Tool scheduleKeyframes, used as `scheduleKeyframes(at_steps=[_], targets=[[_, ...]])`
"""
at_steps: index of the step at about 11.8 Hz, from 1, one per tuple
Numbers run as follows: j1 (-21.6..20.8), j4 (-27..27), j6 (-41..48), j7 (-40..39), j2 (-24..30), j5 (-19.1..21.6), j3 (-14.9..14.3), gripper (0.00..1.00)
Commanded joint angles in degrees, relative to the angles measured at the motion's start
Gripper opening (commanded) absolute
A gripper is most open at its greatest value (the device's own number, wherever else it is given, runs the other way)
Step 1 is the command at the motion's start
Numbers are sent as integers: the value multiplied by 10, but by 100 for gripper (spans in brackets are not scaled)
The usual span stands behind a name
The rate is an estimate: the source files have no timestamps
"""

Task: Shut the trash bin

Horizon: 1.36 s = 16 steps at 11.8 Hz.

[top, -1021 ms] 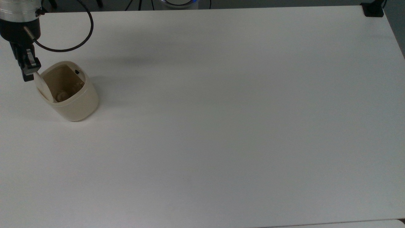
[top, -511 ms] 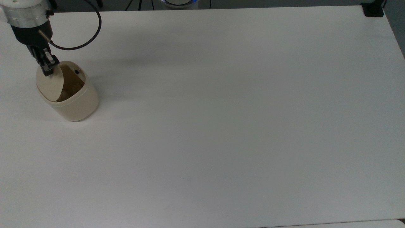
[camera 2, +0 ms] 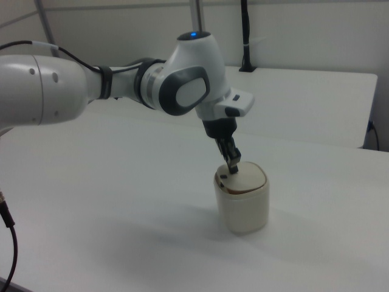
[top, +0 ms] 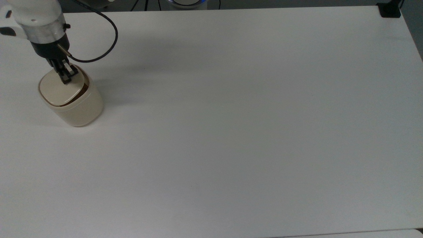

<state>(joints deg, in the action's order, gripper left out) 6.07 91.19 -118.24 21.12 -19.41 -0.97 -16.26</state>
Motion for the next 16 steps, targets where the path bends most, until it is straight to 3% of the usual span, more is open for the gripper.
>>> scheduleKeyframes(at_steps=[1,9,16], targets=[[-12,22,-15,-10,-12,-5,-1,0],[-14,24,-11,-15,12,-5,-4,0],[-17,47,-40,-5,0,-17,-1,0]])
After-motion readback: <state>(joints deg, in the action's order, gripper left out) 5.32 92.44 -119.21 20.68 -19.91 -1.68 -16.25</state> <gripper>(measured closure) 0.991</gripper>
